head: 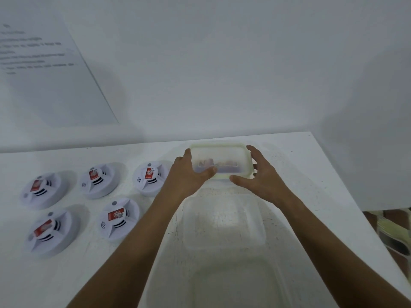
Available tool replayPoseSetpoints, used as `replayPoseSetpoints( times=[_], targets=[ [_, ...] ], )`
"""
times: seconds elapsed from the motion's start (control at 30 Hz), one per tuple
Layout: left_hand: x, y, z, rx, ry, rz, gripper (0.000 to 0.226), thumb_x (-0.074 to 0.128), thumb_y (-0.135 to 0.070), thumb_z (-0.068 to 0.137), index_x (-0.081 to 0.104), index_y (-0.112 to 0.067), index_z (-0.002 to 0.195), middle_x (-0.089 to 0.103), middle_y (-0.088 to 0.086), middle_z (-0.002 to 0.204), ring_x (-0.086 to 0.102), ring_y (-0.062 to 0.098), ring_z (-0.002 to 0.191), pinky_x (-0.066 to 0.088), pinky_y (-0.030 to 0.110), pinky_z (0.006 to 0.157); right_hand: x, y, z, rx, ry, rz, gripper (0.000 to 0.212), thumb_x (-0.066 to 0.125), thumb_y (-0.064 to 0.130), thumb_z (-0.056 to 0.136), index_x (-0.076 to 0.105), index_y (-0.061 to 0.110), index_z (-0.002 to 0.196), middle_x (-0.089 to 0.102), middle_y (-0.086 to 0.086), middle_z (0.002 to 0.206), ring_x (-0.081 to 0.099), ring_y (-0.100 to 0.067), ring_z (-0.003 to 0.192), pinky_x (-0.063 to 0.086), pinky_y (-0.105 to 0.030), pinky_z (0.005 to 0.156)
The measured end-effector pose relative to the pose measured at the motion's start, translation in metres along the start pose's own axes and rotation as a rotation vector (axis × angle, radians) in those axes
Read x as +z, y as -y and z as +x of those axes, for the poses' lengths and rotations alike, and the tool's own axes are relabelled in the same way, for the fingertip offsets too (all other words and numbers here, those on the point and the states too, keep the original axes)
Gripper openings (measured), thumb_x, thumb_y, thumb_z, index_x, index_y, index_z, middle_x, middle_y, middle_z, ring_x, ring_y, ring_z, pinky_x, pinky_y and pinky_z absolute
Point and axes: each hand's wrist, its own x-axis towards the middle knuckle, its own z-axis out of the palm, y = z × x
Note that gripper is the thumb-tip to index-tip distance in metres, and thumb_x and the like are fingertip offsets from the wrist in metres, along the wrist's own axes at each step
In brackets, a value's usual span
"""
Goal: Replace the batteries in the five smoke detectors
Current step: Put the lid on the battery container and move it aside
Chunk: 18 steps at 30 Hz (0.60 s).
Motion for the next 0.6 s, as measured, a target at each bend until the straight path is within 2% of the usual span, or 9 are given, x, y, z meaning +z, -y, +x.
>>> replayPoseSetpoints(
  times=[0.07,0.13,0.23,0.27,0.37,0.43,0.5,0.53,0.6],
  targets=[
    [-0.003,0.002,0.000,0.002,0.008,0.014,0.099,0.059,-0.078,0.066,0.033,-0.021,0.142,0.053,0.006,0.134,0.055,0.025,0.116,0.051,0.041,0.091,-0.003,0.000,0.001,-0.005,0.017,-0.017,0.078,0.083,0.025,0.078,0.036,0.039,0.138,0.044,0.033,0.116,0.055,-0.005,0.105,0.047,-0.011,0.079],
    [-0.009,0.000,-0.003,0.007,0.028,0.018,0.087,0.065,-0.069,0.071,0.039,-0.020,0.138,0.055,0.001,0.127,0.056,0.022,0.111,0.050,0.035,0.085,-0.007,0.002,0.000,-0.016,0.033,-0.032,0.076,0.084,0.021,0.077,0.032,0.046,0.126,0.041,0.038,0.109,0.055,0.002,0.097,0.047,-0.004,0.068],
    [-0.018,-0.006,-0.008,0.063,0.043,0.007,0.034,0.073,-0.046,0.078,0.052,-0.032,0.101,0.057,-0.006,0.100,0.057,0.017,0.093,0.049,0.036,0.078,-0.014,0.003,0.001,-0.026,0.081,-0.043,0.076,0.085,0.017,0.076,0.032,0.050,0.117,0.041,0.036,0.108,0.052,0.003,0.097,0.045,-0.004,0.071],
    [-0.022,-0.005,-0.007,0.076,0.069,-0.010,0.036,0.077,-0.046,0.075,0.050,-0.034,0.095,0.056,-0.008,0.098,0.057,0.016,0.092,0.052,0.037,0.081,-0.016,0.006,0.001,-0.034,0.097,-0.056,0.076,0.086,0.016,0.075,0.032,0.050,0.116,0.041,0.034,0.109,0.049,0.000,0.100,0.042,-0.008,0.075],
    [-0.037,0.000,0.003,0.094,0.139,0.010,0.094,0.082,-0.067,0.045,0.046,-0.031,0.123,0.056,-0.007,0.119,0.057,0.018,0.108,0.054,0.044,0.088,-0.022,0.016,0.007,-0.063,0.127,-0.118,0.085,0.089,0.017,0.070,0.033,0.041,0.129,0.039,0.021,0.122,0.036,-0.004,0.114,0.037,-0.015,0.088],
    [-0.047,-0.004,0.015,0.153,0.195,0.070,0.110,0.086,-0.062,0.045,0.039,-0.026,0.137,0.048,-0.001,0.137,0.048,0.022,0.126,0.048,0.044,0.099,-0.026,0.022,0.020,-0.039,0.180,-0.142,0.105,0.092,0.025,0.066,0.027,0.032,0.148,0.033,0.017,0.144,0.032,-0.004,0.127,0.035,-0.023,0.103],
    [-0.053,-0.014,0.027,0.196,0.301,0.212,0.127,0.088,-0.056,0.052,0.016,-0.023,0.152,0.016,-0.002,0.159,0.023,0.019,0.144,0.030,0.039,0.113,-0.028,0.026,0.035,-0.018,0.274,-0.186,0.119,0.093,0.032,0.062,0.019,0.033,0.154,0.025,0.013,0.158,0.029,-0.008,0.139,0.032,-0.031,0.112],
    [-0.053,-0.020,0.032,0.226,0.347,0.275,0.131,0.088,-0.054,0.054,0.008,-0.024,0.154,0.005,-0.006,0.161,0.015,0.016,0.147,0.025,0.037,0.115,-0.028,0.027,0.041,-0.012,0.327,-0.221,0.121,0.094,0.033,0.061,0.017,0.033,0.155,0.023,0.011,0.160,0.028,-0.010,0.141,0.031,-0.032,0.112],
    [-0.049,-0.026,0.042,0.276,0.421,0.376,0.134,0.087,-0.056,0.053,0.006,-0.025,0.154,0.002,-0.008,0.162,0.013,0.015,0.147,0.023,0.036,0.117,-0.025,0.028,0.052,-0.014,0.409,-0.294,0.124,0.094,0.035,0.061,0.014,0.031,0.156,0.019,0.009,0.162,0.024,-0.013,0.145,0.029,-0.033,0.114]
  ],
)
